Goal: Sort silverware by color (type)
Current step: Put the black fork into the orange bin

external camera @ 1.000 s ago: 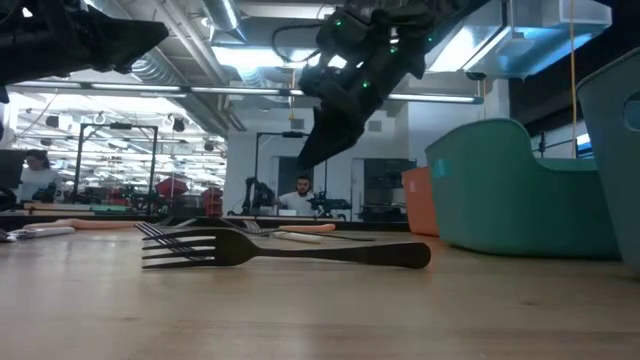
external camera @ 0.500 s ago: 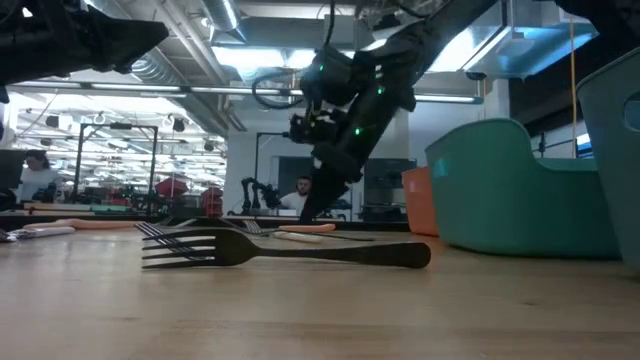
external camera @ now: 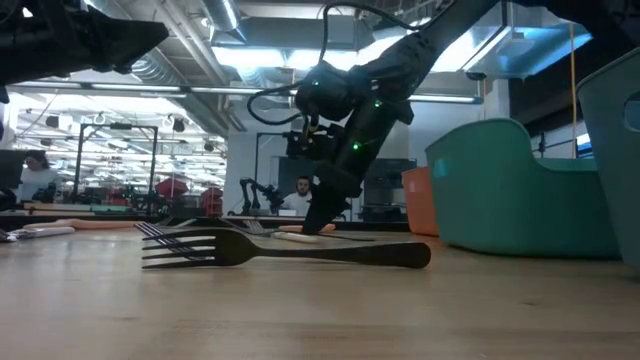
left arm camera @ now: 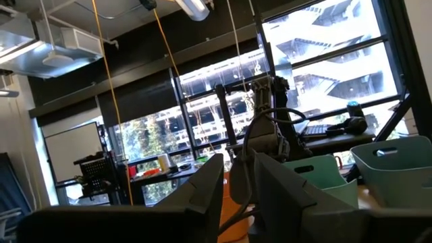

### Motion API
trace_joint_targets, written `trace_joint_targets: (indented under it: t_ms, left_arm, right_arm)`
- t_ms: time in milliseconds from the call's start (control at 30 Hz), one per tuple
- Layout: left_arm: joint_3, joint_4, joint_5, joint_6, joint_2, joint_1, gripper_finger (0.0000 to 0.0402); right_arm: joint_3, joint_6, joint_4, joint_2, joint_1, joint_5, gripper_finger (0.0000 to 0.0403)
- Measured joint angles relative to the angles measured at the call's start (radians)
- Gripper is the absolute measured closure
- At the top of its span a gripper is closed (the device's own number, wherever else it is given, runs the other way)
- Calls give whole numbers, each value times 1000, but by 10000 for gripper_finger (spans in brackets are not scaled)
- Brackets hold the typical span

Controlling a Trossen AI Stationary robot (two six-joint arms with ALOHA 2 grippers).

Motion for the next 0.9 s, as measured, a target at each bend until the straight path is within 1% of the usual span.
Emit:
trace_joint_targets:
  t_ms: [300, 533, 633, 700, 900]
  left_arm:
    - [0, -2, 0, 0, 0, 0, 321]
    - [0, 1, 0, -5, 0, 0, 321]
    - [0, 1, 0, -5, 0, 0, 321]
    - [0, 2, 0, -6, 0, 0, 321]
    - [0, 2, 7, -7, 0, 0, 321]
  right_arm:
    - [6, -20, -4, 7, 1, 6, 394]
    - [20, -19, -30, -15, 10, 21, 393]
    - [19, -20, -36, -63, 21, 29, 400]
    - [22, -19, -38, -101, 28, 44, 397]
    - [21, -19, -111, -215, 43, 54, 399]
